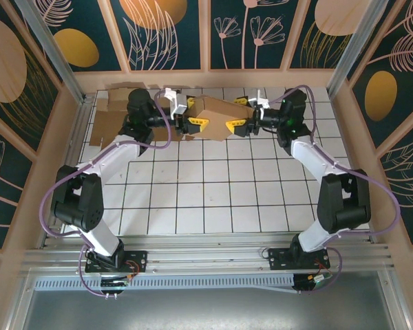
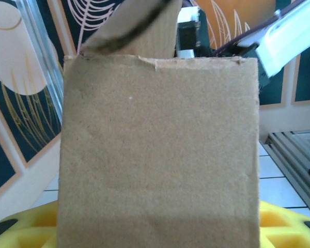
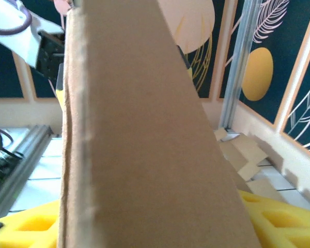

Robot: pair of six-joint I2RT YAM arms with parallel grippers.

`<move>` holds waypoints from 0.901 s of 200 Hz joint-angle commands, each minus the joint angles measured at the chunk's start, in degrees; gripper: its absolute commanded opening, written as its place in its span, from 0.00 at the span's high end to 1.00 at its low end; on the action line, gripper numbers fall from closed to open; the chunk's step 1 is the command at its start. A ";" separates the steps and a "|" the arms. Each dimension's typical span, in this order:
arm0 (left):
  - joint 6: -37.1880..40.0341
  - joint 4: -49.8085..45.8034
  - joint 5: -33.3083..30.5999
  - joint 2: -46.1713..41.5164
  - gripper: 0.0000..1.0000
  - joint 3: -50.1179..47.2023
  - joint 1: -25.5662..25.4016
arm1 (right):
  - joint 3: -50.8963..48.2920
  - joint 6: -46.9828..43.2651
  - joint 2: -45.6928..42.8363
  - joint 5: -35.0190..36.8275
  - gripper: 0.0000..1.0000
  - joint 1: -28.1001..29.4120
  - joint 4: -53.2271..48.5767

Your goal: Fold the paper box

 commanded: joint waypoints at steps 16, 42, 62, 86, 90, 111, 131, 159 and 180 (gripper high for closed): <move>2.01 -0.11 -1.72 -2.36 0.45 0.50 -1.08 | 1.37 -15.70 -4.24 6.75 0.42 1.29 -18.74; 6.32 -2.51 -9.05 -6.93 0.15 -2.80 -1.11 | 0.73 -17.15 -5.80 10.23 0.44 0.49 -19.22; 10.53 -10.07 -19.44 -13.12 0.01 -6.23 -1.07 | 2.36 -21.44 -5.62 14.71 0.46 -0.24 -24.52; 7.30 -15.18 -38.23 -21.90 0.01 -13.17 -1.13 | 4.53 -29.84 -3.74 21.65 0.46 0.95 -33.50; 6.08 -15.88 -41.48 -23.19 0.01 -14.12 -1.13 | 4.58 -31.32 -3.34 23.19 0.45 1.42 -34.59; 4.06 -23.19 -51.49 -27.25 0.01 -16.51 -1.10 | 5.22 -36.06 -0.25 27.82 0.45 3.24 -38.45; 7.22 -30.24 -49.00 -27.77 0.01 -16.93 -1.07 | 5.50 -37.70 3.12 26.79 0.45 4.28 -40.07; 14.84 -34.91 -43.61 -24.60 0.01 -17.84 -1.07 | 3.43 -38.18 6.38 23.62 0.45 4.98 -38.70; 17.61 -37.26 -41.95 -19.16 0.01 -15.50 -1.02 | 1.23 -37.75 7.08 23.52 0.44 5.16 -35.94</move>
